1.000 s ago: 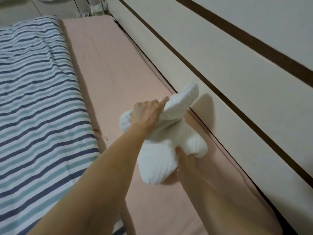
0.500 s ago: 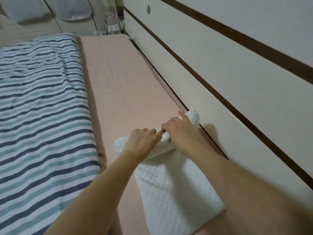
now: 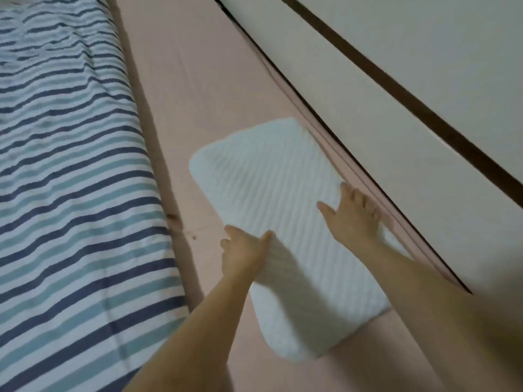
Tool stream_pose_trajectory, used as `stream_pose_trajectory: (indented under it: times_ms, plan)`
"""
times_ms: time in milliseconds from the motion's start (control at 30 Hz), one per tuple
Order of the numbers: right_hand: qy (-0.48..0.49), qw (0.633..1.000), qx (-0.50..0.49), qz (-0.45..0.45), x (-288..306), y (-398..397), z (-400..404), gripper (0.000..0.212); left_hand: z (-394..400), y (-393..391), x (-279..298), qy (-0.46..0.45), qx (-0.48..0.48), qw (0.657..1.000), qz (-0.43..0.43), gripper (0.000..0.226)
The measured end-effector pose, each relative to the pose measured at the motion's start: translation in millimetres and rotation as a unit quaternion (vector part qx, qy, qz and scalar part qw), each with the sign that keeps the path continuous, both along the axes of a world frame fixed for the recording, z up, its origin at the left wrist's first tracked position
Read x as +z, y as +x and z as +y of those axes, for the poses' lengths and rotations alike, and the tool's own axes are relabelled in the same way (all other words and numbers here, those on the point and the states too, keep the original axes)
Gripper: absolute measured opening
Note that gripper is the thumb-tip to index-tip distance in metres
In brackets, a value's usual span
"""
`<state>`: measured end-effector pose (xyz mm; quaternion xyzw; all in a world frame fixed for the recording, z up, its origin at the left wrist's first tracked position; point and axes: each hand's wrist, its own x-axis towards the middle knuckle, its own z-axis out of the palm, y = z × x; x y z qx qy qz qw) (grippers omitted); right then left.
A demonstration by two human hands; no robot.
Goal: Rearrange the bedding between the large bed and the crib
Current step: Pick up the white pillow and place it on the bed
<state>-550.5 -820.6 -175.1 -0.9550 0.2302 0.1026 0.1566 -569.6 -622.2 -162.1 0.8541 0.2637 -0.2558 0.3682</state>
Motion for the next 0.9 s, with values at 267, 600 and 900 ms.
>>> stream_pose_trajectory:
  times_ms: [267, 600, 900]
  plan:
    - [0.011, 0.998, -0.054, 0.037, -1, -55, -30, 0.096, -22, -91, -13, -0.053, 0.088, 0.995, -0.02, 0.095]
    - [0.017, 0.987, -0.137, -0.085, 10, -126, -44, 0.032, -3, -116, -7, -0.065, 0.061, 0.994, -0.057, 0.073]
    - [0.099, 0.921, -0.373, -0.056, -18, -383, -58, 0.051, -53, -270, -13, 0.118, -0.577, 0.797, -0.134, 0.074]
